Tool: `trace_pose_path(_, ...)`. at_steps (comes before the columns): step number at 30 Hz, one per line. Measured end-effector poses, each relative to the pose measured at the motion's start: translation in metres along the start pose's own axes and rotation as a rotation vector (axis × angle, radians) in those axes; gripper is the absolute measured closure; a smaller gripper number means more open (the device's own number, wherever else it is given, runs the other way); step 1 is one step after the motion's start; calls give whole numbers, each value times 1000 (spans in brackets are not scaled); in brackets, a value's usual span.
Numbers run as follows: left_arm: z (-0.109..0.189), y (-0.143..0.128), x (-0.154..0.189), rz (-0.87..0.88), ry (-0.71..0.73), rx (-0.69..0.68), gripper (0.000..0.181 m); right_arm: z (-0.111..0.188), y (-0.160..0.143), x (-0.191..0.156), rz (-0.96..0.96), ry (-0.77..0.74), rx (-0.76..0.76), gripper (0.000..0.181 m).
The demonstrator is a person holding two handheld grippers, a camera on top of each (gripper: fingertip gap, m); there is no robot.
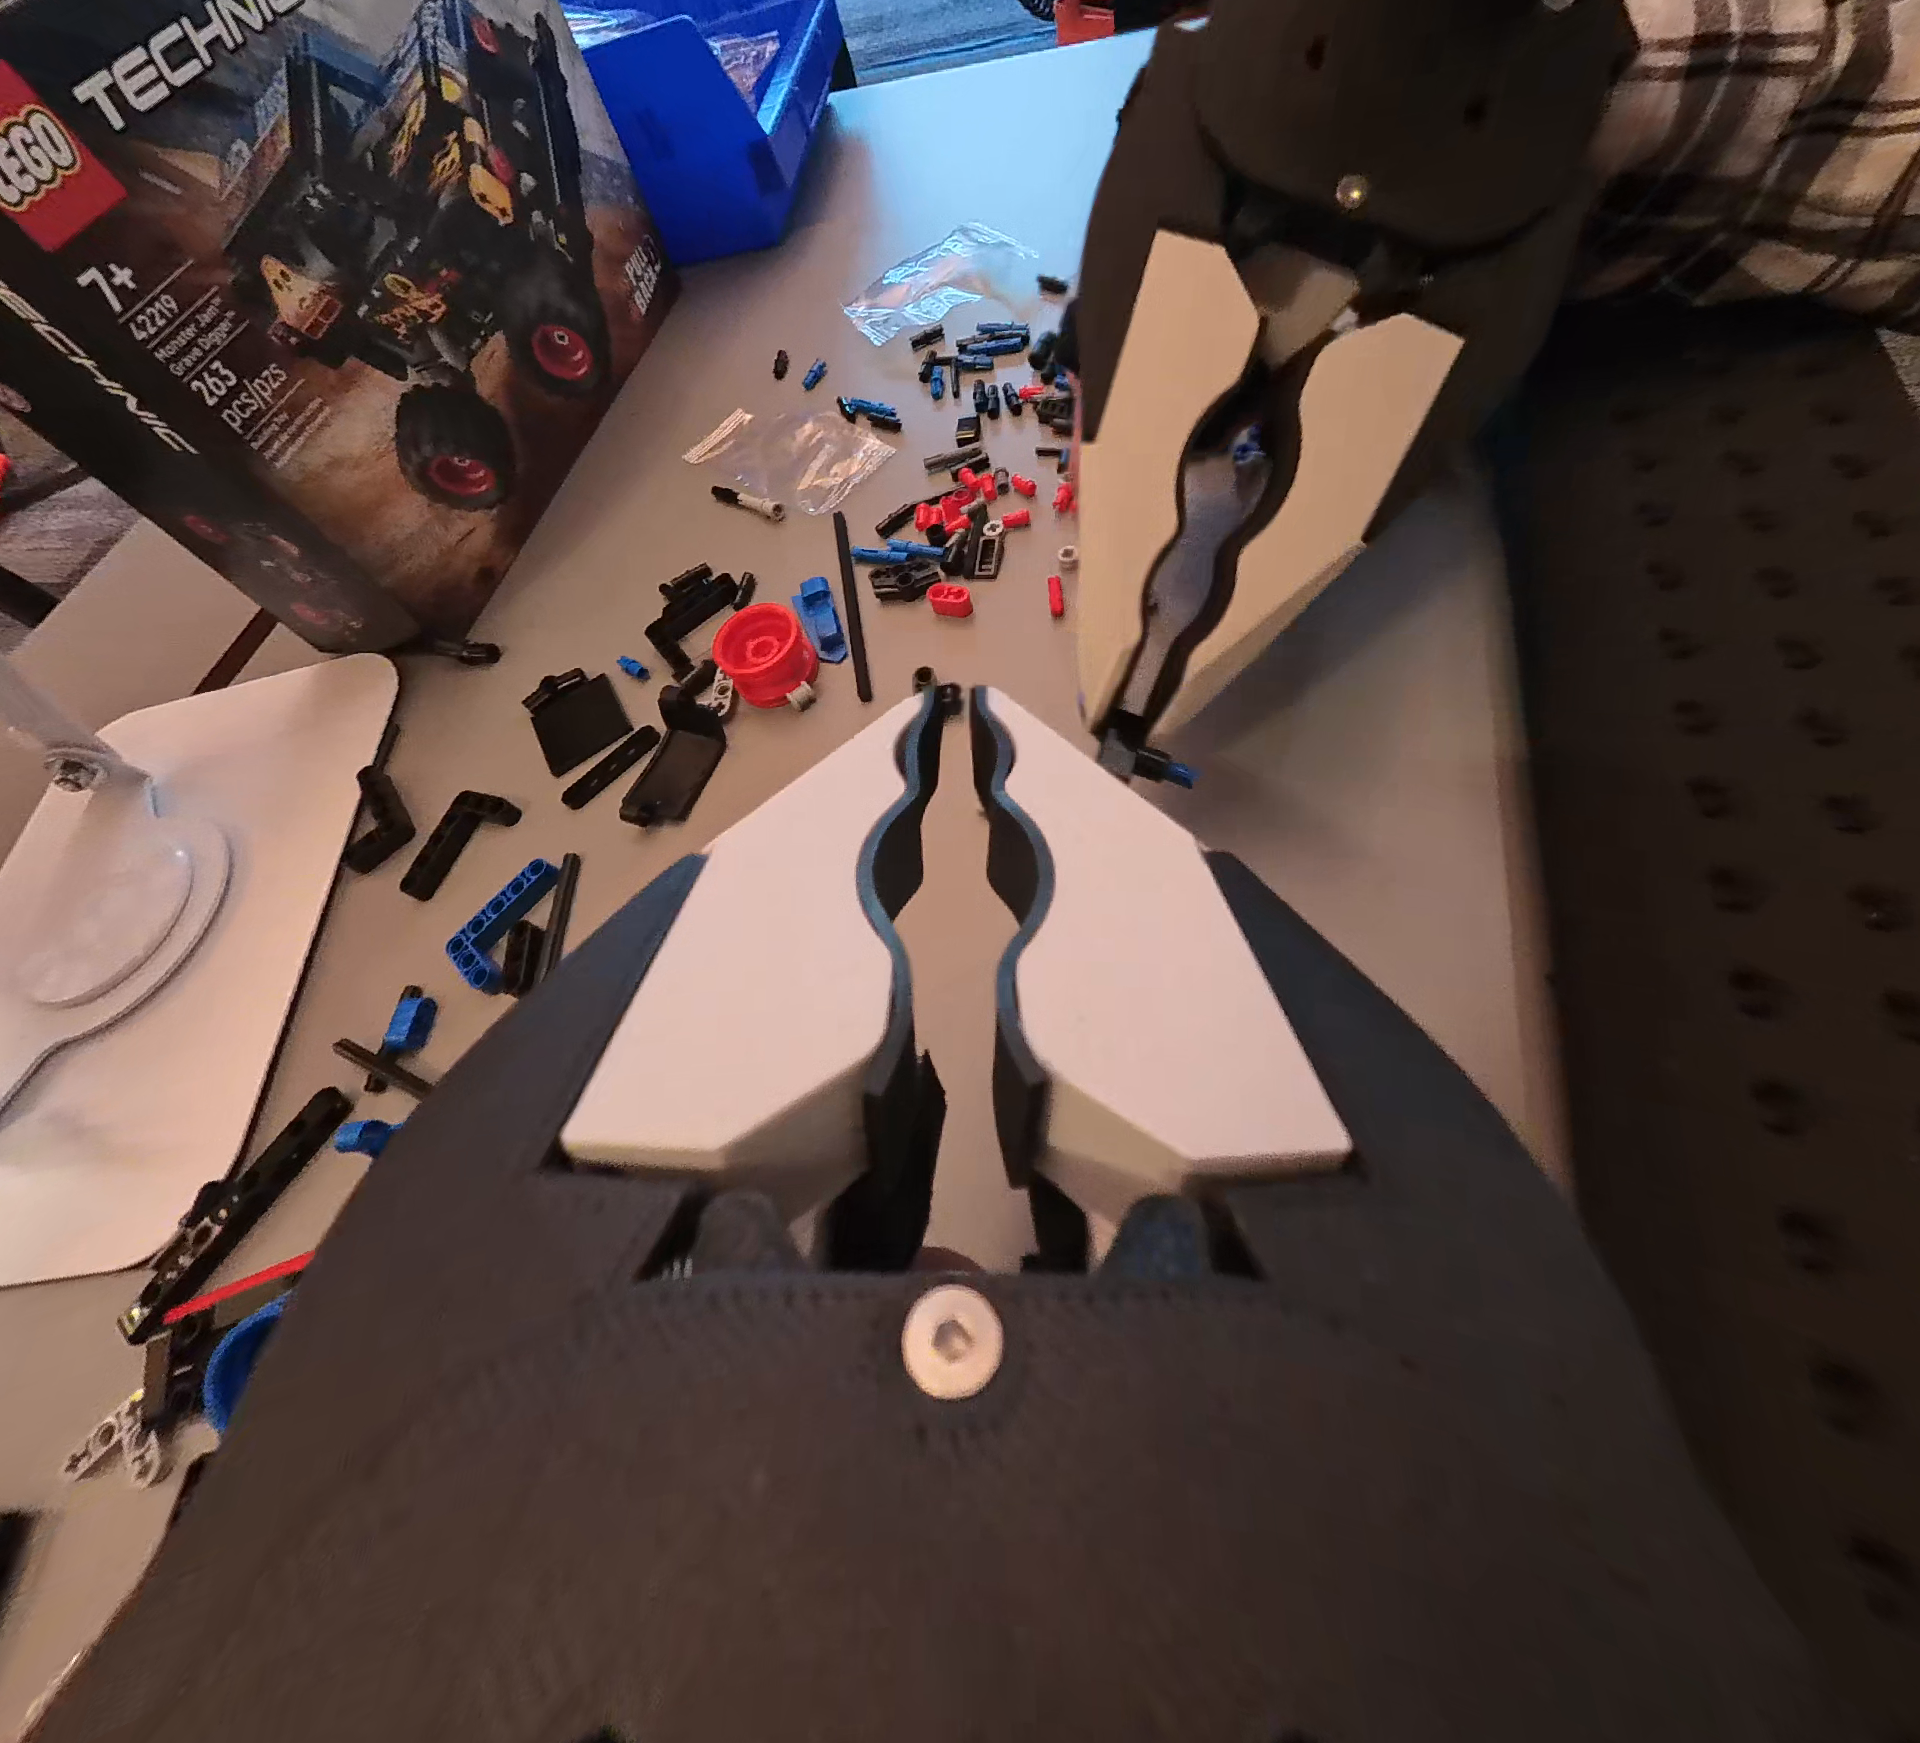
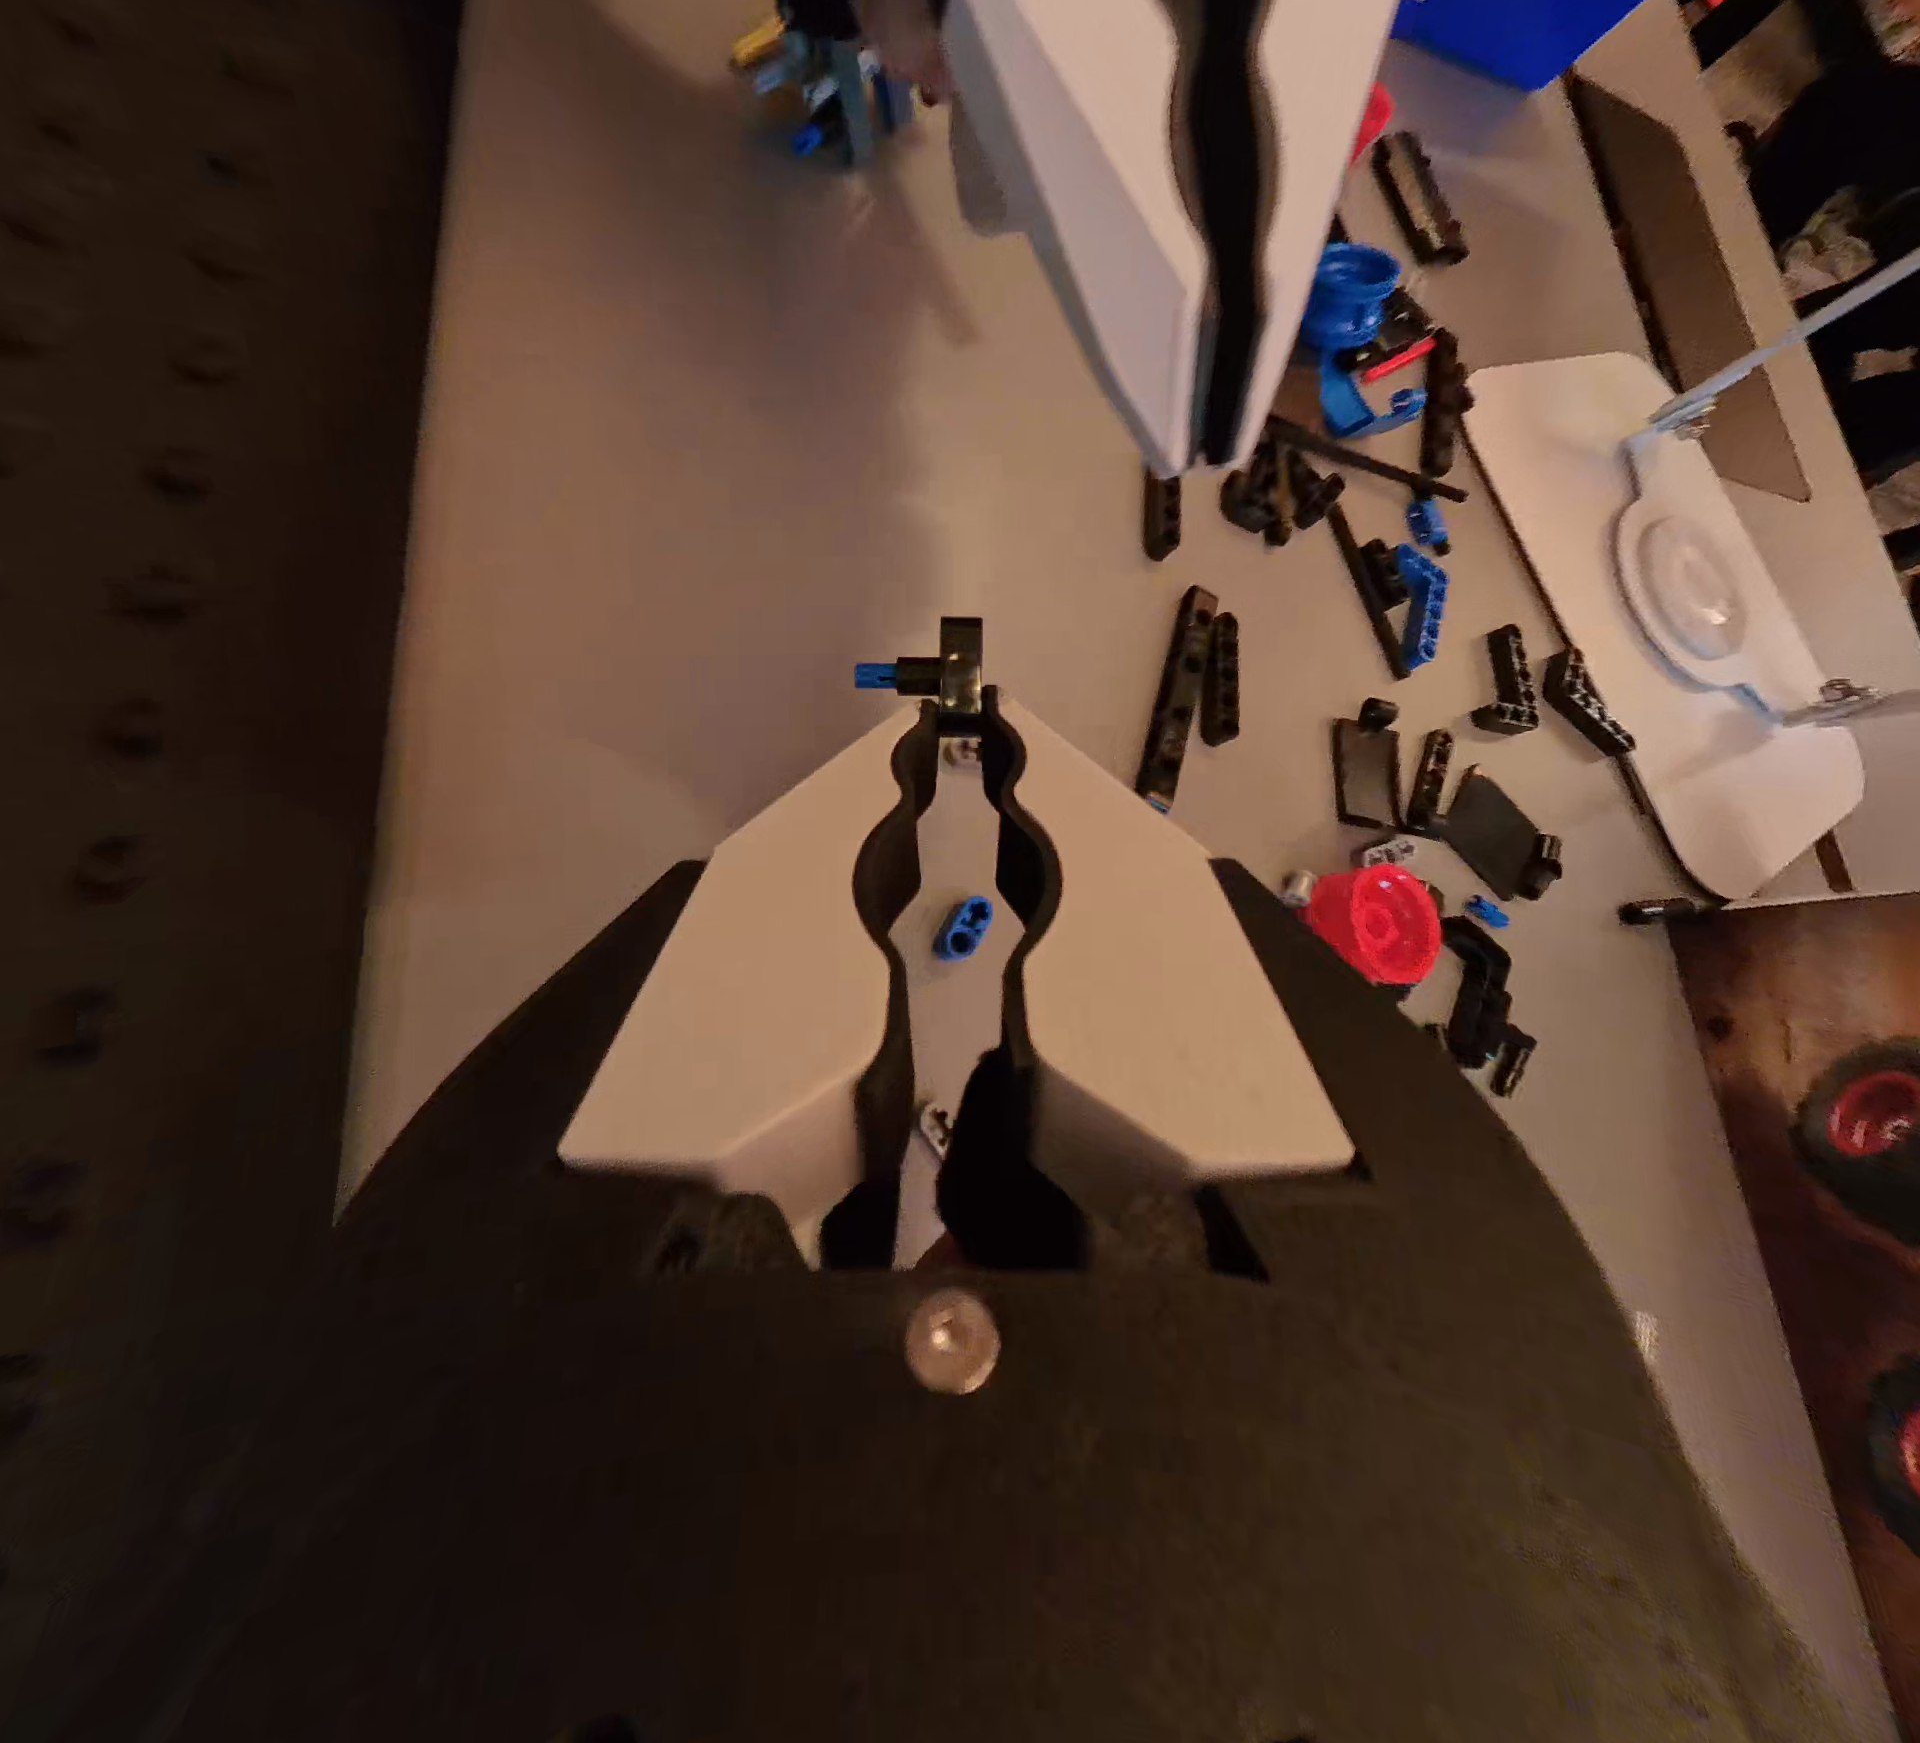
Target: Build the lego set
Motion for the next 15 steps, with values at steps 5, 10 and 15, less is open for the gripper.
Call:
trace_pose_path(5,0,0,-6,13,33,0,180,-8,-2,-6,-18,45,-42,176)
trace_pose_path(10,-1,-1,-8,12,51,0,181,-18,-14,-12,-21,79,-140,176)
trace_pose_path(15,1,2,-12,14,71,12,181,-21,-16,-16,-9,97,-169,176)
Point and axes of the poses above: each gripper's, where its closed fingertips meet, z back along the fingers, y out of its top, x = y × z across the jaws, the point moved 4 cm from there along z, back along the fingers, and after that the axes turned 15 degrees about y, right-handed, at the moved point
